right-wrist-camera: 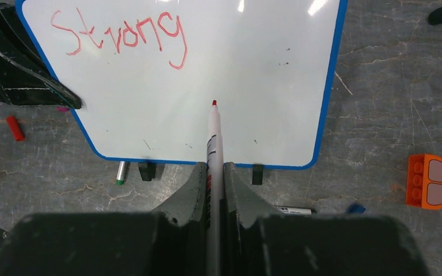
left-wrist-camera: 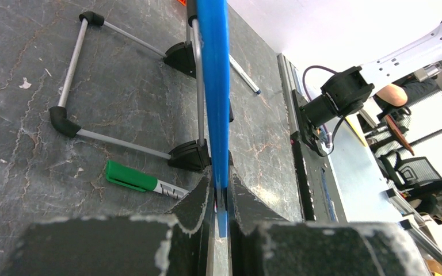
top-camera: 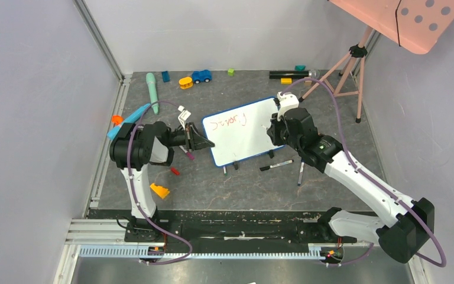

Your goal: Write a sentence on the whiteboard

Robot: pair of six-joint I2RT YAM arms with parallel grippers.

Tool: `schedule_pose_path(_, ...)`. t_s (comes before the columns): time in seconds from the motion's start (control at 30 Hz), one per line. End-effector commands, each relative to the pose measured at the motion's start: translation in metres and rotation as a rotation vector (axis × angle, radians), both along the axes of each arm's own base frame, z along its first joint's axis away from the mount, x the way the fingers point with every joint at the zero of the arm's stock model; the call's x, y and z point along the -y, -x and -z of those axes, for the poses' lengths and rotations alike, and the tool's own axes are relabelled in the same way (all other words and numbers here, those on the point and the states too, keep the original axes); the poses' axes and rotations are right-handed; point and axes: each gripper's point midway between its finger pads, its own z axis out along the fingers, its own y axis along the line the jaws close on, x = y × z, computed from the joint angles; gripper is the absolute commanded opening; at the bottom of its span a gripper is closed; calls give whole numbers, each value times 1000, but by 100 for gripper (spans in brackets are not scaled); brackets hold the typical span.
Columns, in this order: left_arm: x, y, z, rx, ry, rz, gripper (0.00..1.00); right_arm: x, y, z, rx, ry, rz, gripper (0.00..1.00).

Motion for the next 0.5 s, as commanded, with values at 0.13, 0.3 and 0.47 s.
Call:
schedule_pose_path(0.13, 5, -1, -2, 25, 5, 68, 2, 1, -9, -19, 77, -17, 12, 0)
schedule_pose_path(0.3, 11, 2, 1, 9, 1, 118, 2, 3, -12, -20, 79, 18, 14, 0)
schedule_pose_path(0.47, 22, 7, 0, 4, -5, 205, 2, 0, -13, -23, 82, 19, -2, 0)
